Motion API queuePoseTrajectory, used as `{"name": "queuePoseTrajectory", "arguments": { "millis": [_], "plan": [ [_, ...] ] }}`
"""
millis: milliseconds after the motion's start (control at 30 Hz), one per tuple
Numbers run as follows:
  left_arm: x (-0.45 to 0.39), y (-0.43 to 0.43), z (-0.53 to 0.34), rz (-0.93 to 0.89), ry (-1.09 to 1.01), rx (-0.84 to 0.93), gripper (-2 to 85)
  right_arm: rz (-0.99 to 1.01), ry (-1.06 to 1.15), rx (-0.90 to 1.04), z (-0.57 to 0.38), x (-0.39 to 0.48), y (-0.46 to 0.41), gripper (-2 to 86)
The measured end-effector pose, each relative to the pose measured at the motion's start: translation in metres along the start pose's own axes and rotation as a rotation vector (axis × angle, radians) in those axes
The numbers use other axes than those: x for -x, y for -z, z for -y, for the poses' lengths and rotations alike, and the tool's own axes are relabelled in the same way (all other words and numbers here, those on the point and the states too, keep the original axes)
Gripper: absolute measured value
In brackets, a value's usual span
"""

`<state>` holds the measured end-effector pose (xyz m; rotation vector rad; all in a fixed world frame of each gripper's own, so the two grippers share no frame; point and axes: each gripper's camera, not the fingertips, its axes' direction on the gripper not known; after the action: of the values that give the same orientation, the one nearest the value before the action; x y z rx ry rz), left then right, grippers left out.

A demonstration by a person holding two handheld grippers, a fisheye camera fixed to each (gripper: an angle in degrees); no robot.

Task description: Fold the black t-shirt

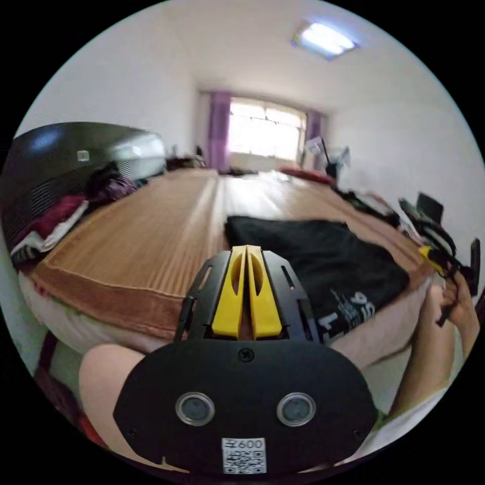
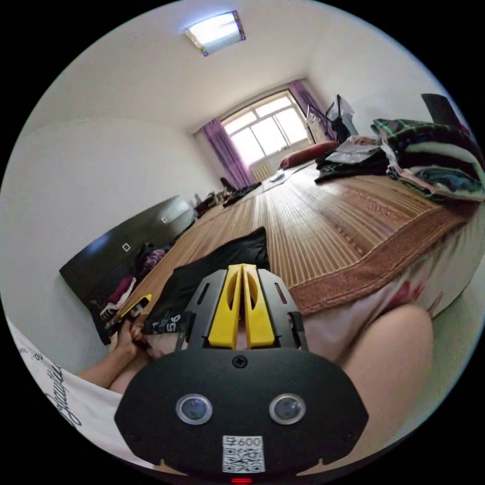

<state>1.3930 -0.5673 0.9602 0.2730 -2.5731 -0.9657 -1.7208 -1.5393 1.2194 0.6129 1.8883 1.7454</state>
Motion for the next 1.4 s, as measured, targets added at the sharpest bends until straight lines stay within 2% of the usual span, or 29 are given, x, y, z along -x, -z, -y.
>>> {"name": "queuePoseTrajectory", "arguments": {
  "millis": [67,133,200,267,300,367,433,500,667,833,933,1000,1067,1167,1333,1400],
  "plan": [
    [-0.004,0.046,-0.016,0.119,-0.197,-0.357,0.5,0.020,0.094,-0.041,-0.011,-0.002,0.008,-0.6],
    [-0.012,0.058,-0.023,0.145,-0.406,-0.414,0.7,0.005,0.192,-0.031,-0.020,0.000,0.003,-0.2],
    [-0.014,0.054,-0.021,0.099,-0.551,-0.311,1.0,-0.019,0.283,-0.019,-0.031,0.003,-0.007,0.6],
    [-0.019,0.035,-0.020,0.047,-0.743,-0.069,1.4,-0.040,0.343,0.003,-0.042,0.002,-0.024,5.7],
    [-0.021,0.029,-0.023,0.056,-0.801,-0.017,1.5,-0.030,0.356,0.015,-0.045,0.001,-0.029,7.5],
    [-0.029,-0.002,-0.037,0.173,-0.991,0.236,2.1,0.039,0.393,0.079,-0.053,-0.005,-0.046,11.9],
    [-0.028,-0.013,-0.048,0.241,-1.059,0.284,2.8,0.095,0.401,0.124,-0.059,-0.014,-0.057,12.8],
    [-0.027,-0.015,-0.058,0.235,-1.150,0.278,4.1,0.120,0.410,0.149,-0.066,-0.023,-0.064,13.2],
    [-0.026,-0.048,-0.088,0.250,-1.386,0.270,8.7,0.049,0.457,0.130,-0.096,-0.051,-0.079,14.2],
    [-0.011,-0.091,-0.087,0.303,-1.440,0.180,9.4,0.089,0.493,0.147,-0.115,-0.072,-0.088,14.6],
    [0.004,-0.118,-0.083,0.286,-1.523,0.229,6.6,0.124,0.516,0.117,-0.128,-0.083,-0.089,14.7],
    [0.014,-0.123,-0.065,0.236,-1.458,0.257,4.9,0.152,0.601,0.116,-0.138,-0.080,-0.091,15.0],
    [0.026,-0.126,-0.039,0.184,-1.390,0.291,3.9,0.160,0.843,0.106,-0.163,-0.059,-0.093,15.0],
    [0.039,-0.131,-0.010,0.159,-1.348,0.283,3.4,0.156,1.092,0.055,-0.200,-0.032,-0.105,13.9],
    [0.058,-0.147,0.020,0.101,-1.293,0.287,3.1,0.342,1.244,0.104,-0.242,-0.007,-0.165,10.4],
    [0.064,-0.155,0.018,0.088,-1.318,0.299,3.2,0.269,1.310,0.139,-0.261,-0.002,-0.196,8.5]
  ]
}}
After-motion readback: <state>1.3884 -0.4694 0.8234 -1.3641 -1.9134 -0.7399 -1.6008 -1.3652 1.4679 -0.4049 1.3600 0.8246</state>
